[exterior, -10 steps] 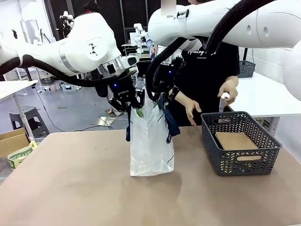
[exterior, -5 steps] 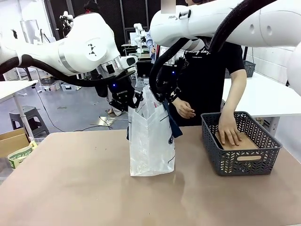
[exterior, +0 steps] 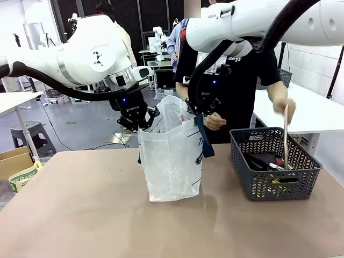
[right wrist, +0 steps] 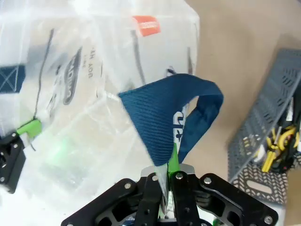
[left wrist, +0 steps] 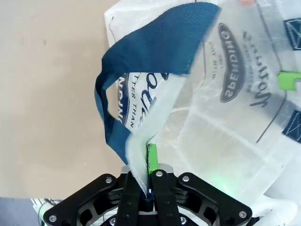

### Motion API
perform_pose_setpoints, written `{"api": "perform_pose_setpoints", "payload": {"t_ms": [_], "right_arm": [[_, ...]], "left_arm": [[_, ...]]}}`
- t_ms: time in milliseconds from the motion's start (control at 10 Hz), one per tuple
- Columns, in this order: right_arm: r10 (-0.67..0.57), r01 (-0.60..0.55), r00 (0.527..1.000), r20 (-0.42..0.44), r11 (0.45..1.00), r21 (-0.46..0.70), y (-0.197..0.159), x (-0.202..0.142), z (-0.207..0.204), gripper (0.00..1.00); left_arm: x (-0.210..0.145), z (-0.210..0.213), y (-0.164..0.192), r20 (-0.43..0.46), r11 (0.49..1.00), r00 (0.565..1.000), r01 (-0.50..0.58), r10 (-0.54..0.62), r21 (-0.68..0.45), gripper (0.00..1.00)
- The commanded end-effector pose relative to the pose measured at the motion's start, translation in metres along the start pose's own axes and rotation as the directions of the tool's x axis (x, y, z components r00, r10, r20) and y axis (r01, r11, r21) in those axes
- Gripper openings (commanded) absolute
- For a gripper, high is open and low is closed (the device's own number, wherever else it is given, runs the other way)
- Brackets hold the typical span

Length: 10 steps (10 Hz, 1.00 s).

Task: Transfer purchased items from the store into the shopping bag.
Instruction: Open the Reusable shopping bag in the center of the table.

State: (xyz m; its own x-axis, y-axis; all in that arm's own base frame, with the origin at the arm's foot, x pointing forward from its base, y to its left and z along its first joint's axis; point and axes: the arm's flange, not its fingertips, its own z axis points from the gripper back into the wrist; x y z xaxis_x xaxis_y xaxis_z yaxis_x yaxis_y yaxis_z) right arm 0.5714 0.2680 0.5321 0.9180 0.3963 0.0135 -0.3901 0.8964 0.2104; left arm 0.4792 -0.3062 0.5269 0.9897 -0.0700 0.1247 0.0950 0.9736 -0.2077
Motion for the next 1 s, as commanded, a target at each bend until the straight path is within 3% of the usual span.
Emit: {"api": "perform_pose_setpoints", "payload": {"t_ms": [0, 300, 500, 700, 800, 900], "right_arm": [[0.016, -0.017, 0.999, 0.044, 1.0, 0.019, -0.012, -0.025, -0.008, 0.0], [0.023, -0.022, 0.999, 0.035, 1.0, -0.02, -0.018, -0.034, -0.004, 0.0], [0.034, -0.033, 0.999, 0.032, 0.998, -0.059, -0.021, -0.041, -0.001, 0.0], [0.067, -0.064, 0.997, 0.034, 0.994, -0.086, -0.024, -0.048, -0.001, 0.0], [0.095, -0.092, 0.995, 0.019, 0.989, -0.115, -0.027, -0.054, -0.001, 0.0], [0.097, -0.095, 0.995, 0.021, 0.989, -0.113, -0.028, -0.055, -0.001, 0.0]], "left_arm": [[-0.019, 0.0, -0.001, -0.052, 0.993, 0.993, -0.102, 0.105, 0.065, 0.0], [-0.025, 0.005, 0.006, -0.077, 0.963, 0.963, -0.248, 0.257, 0.108, 0.0], [-0.024, 0.009, 0.013, -0.048, 0.975, 0.984, -0.161, 0.17, 0.156, 0.0], [-0.022, 0.008, 0.022, -0.006, 0.984, 1.0, -0.002, 0.003, 0.176, 0.0], [-0.02, 0.009, 0.026, 0.035, 0.975, 0.995, 0.089, -0.098, 0.205, 0.0], [-0.019, 0.009, 0.027, 0.041, 0.968, 0.991, 0.115, -0.127, 0.221, 0.0]]}}
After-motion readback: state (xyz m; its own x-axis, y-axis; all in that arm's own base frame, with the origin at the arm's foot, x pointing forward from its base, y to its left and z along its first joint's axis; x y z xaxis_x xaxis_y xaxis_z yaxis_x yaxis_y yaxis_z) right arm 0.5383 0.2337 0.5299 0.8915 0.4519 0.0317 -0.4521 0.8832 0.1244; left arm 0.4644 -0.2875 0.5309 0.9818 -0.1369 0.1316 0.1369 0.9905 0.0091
